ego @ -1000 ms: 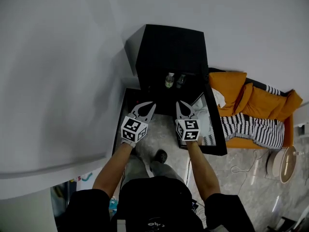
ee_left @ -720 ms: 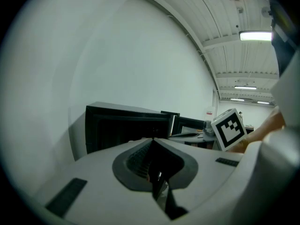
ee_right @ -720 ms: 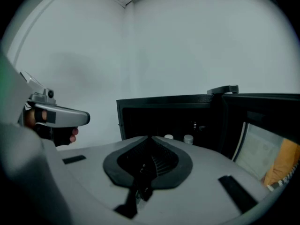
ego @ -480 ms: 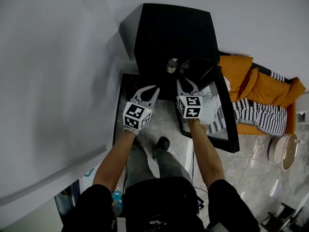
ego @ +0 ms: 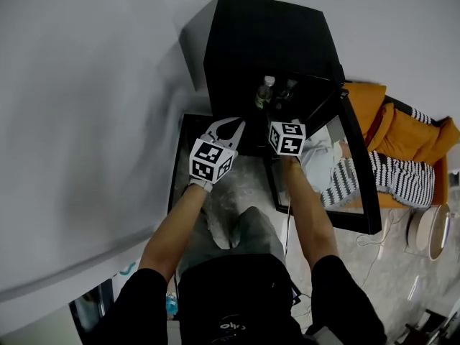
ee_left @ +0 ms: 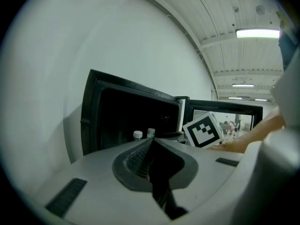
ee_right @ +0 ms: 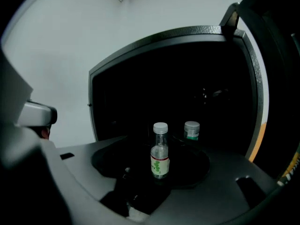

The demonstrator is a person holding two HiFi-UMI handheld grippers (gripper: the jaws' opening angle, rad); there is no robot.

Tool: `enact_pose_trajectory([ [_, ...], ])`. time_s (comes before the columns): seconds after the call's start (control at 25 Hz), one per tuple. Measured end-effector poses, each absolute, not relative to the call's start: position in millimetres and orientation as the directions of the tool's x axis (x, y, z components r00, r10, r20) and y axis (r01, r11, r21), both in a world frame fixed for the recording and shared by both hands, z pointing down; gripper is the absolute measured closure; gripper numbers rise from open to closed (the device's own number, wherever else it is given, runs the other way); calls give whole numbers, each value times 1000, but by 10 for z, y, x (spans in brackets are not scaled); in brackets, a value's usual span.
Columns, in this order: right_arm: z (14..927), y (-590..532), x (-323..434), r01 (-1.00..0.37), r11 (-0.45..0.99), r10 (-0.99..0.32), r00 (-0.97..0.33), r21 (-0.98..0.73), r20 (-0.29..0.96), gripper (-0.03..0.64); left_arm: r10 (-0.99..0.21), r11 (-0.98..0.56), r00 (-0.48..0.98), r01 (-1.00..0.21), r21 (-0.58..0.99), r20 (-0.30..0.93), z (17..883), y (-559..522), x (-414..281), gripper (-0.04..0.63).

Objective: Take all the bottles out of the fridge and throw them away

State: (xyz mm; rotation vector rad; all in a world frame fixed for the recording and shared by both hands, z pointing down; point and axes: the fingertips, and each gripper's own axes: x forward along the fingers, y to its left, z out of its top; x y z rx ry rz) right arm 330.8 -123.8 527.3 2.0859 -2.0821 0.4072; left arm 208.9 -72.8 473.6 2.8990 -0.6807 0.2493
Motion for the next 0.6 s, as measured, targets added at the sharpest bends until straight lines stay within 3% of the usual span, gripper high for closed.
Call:
enact_pose_trajectory([
  [0.6, 5785, -2092, 3504, -994, -109, -955, 98, -24, 281, 337, -376, -917, 907, -393, 64, 189, 5405, -1216, 2324, 594],
])
